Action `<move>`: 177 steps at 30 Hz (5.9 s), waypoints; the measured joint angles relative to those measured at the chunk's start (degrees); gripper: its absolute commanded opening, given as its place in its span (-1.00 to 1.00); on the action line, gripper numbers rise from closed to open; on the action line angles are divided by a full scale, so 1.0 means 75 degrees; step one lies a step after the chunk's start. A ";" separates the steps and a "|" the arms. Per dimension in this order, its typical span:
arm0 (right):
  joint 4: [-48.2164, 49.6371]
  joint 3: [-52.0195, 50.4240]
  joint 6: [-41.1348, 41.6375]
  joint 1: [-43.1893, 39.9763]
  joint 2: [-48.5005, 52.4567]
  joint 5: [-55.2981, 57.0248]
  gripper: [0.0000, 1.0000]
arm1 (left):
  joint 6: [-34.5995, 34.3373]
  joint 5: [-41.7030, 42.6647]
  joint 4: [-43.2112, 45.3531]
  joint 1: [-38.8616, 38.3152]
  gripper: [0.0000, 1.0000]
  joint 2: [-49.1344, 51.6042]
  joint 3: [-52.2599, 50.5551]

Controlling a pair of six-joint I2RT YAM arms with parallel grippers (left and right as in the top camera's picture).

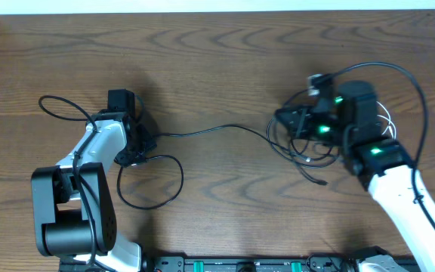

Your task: Untangle cables

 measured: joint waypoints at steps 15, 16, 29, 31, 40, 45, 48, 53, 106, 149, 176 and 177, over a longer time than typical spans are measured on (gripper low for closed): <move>-0.1620 -0.0265 -0.1437 -0.2611 0.0242 -0.1256 -0.98 | 0.0000 -0.0023 -0.0003 0.0000 0.08 0.0000 0.0000; -0.1571 -0.0358 -0.1466 -0.2591 0.0341 -0.1259 -0.98 | 0.0000 -0.0061 -0.0012 0.0000 0.08 0.0000 0.0000; -0.0734 -0.0673 -0.1737 -0.0909 0.2189 -0.0224 -0.25 | -0.0370 -0.0358 -0.0259 0.0542 0.08 0.0000 0.0000; -0.0988 -0.0586 -0.1786 -0.0740 0.2238 0.0067 0.21 | -0.0379 -0.0373 -0.0259 0.0539 0.08 0.0000 0.0000; -0.3439 0.1920 -0.2454 -0.0111 0.2256 0.1480 0.73 | -0.0382 -0.0364 -0.0254 0.0542 0.08 0.0000 0.0000; -0.3806 0.2532 -0.2847 -0.0076 0.2253 0.2358 0.81 | -0.0382 -0.0364 -0.0254 0.0542 0.08 0.0000 0.0000; -0.3829 0.2535 -0.3048 -0.0085 0.2291 0.2879 0.83 | -0.0382 -0.0364 -0.0254 0.0542 0.08 0.0000 0.0000; -0.3471 0.2541 -0.3497 -0.0085 0.2792 0.3264 0.86 | -0.0382 -0.0364 -0.0248 0.0542 0.08 0.0000 0.0000; -0.3963 0.4153 -0.3587 0.0099 0.5488 0.2634 0.64 | -0.0405 -0.0213 -0.0221 0.0548 0.09 0.0000 0.0000; -0.4415 0.5155 0.1349 0.0714 0.5665 0.5441 0.99 | -0.0405 -0.0137 -0.0192 0.0548 0.08 0.0000 0.0000; -0.2483 0.5115 0.0192 0.0670 0.7099 0.4264 -0.98 | -0.0405 -0.0020 -0.0172 0.0548 0.08 0.0000 0.0000; -0.2433 0.5144 0.0023 0.0650 0.7090 0.4138 -0.98 | -0.0405 -0.0020 -0.0172 0.0548 0.08 0.0000 0.0000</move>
